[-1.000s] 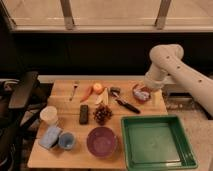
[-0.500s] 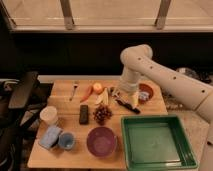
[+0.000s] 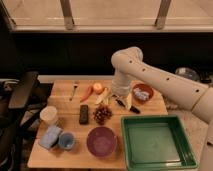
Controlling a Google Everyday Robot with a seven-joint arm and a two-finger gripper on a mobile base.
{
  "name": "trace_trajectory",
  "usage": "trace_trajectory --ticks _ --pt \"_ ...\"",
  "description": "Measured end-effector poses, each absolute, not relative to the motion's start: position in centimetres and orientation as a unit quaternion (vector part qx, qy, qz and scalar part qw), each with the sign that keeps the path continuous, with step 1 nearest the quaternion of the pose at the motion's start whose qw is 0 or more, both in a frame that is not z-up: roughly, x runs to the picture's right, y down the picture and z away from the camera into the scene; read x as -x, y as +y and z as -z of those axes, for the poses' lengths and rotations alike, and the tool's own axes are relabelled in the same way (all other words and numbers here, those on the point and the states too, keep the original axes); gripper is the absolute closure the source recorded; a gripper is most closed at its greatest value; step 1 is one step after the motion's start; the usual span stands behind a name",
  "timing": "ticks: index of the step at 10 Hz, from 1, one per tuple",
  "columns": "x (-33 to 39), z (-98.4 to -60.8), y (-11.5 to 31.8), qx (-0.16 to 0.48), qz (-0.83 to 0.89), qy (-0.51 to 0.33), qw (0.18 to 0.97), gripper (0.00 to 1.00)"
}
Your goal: Wipe tray with eraser
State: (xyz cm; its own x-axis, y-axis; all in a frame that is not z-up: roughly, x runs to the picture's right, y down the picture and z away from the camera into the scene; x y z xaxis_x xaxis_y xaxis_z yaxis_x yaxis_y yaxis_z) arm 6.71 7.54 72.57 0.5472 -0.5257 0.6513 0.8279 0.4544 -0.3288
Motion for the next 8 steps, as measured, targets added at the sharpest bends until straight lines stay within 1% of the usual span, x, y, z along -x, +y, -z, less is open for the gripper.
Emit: trace_trajectory --ticks 2,4,8 --pt "-6.6 -72.6 7.5 0.319 0.417 -0.236 0.818 0.26" --pt "-4.9 -73.1 7.0 0.303 0.441 -0.239 0.810 0.26" --pt "3.2 -74.1 6.1 0.256 0.520 -0.250 0.776 0.26"
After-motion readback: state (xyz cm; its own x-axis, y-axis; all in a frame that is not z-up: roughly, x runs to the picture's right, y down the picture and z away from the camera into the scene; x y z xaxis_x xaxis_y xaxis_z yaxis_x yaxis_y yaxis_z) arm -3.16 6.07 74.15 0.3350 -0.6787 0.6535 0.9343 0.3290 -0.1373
